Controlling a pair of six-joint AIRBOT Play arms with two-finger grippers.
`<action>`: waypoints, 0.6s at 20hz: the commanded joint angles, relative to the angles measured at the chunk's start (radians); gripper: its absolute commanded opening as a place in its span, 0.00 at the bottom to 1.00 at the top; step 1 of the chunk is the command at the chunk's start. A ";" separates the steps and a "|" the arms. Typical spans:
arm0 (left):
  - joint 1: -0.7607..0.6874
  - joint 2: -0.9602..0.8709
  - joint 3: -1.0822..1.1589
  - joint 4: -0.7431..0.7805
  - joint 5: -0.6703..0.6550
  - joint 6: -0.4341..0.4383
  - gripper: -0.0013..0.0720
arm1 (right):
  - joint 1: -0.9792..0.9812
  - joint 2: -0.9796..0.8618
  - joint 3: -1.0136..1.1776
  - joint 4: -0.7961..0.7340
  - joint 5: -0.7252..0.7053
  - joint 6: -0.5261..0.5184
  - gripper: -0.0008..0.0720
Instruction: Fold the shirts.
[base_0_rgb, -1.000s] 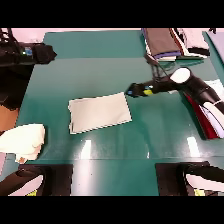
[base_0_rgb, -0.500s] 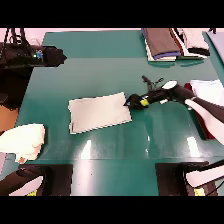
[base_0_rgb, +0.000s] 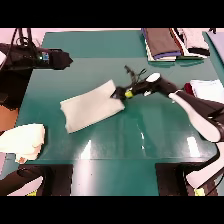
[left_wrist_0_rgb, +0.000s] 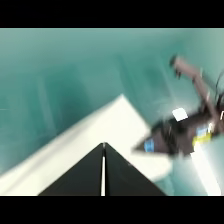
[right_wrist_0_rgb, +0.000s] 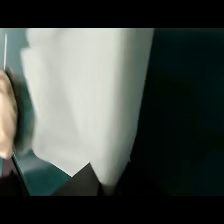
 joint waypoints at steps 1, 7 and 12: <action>-0.075 -0.001 0.000 0.002 0.005 0.000 0.05 | -0.154 0.116 0.030 -0.107 -0.005 0.060 0.04; -0.115 -0.001 0.000 0.001 0.029 -0.002 0.05 | -0.612 0.327 0.031 -0.451 0.079 0.151 0.04; -0.115 -0.001 0.000 -0.001 0.028 -0.039 0.05 | -0.949 0.360 0.031 -0.445 0.045 0.149 0.04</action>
